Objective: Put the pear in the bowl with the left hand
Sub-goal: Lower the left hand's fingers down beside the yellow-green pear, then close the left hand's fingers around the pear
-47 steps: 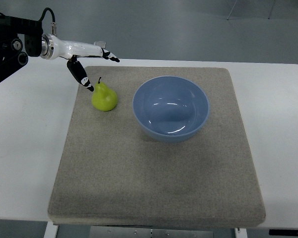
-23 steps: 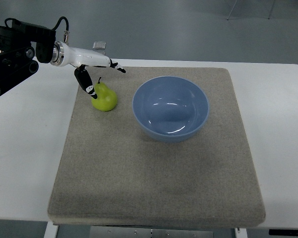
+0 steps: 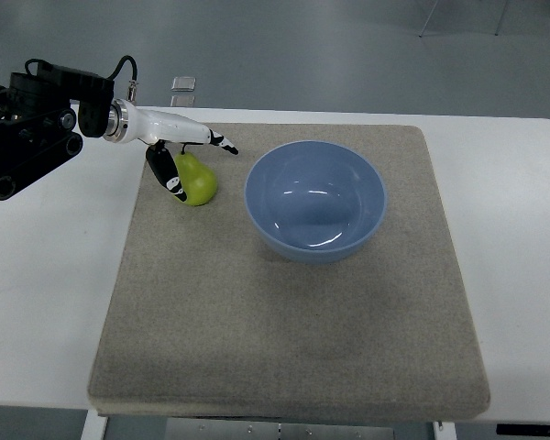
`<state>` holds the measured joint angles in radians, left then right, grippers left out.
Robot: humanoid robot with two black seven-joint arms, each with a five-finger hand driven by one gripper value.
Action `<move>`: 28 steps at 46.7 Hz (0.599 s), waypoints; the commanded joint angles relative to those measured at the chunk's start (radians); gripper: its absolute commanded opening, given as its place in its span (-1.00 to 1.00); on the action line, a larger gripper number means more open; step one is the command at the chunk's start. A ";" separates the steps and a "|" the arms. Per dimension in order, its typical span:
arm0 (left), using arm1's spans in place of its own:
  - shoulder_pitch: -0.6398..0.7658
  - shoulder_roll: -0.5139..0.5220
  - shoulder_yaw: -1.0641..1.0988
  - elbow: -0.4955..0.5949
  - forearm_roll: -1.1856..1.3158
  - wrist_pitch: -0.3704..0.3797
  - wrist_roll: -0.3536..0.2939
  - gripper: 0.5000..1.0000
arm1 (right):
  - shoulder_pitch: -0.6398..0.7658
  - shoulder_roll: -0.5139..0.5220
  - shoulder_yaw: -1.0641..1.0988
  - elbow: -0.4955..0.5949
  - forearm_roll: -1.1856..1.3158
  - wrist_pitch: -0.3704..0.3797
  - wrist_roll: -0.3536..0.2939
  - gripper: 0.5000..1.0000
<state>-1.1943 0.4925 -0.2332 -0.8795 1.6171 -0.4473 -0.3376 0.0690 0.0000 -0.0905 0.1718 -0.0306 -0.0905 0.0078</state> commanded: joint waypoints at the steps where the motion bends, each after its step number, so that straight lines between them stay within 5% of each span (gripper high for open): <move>1: 0.001 0.000 0.000 0.002 0.001 0.001 0.000 0.96 | 0.000 0.000 0.000 0.000 0.000 0.000 0.000 0.69; 28: 0.042 0.000 0.000 0.024 0.000 0.047 0.003 0.94 | 0.000 0.000 0.000 0.000 0.000 0.000 0.000 0.69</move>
<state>-1.1521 0.4924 -0.2327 -0.8559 1.6171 -0.4004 -0.3344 0.0690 0.0000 -0.0905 0.1718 -0.0306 -0.0904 0.0078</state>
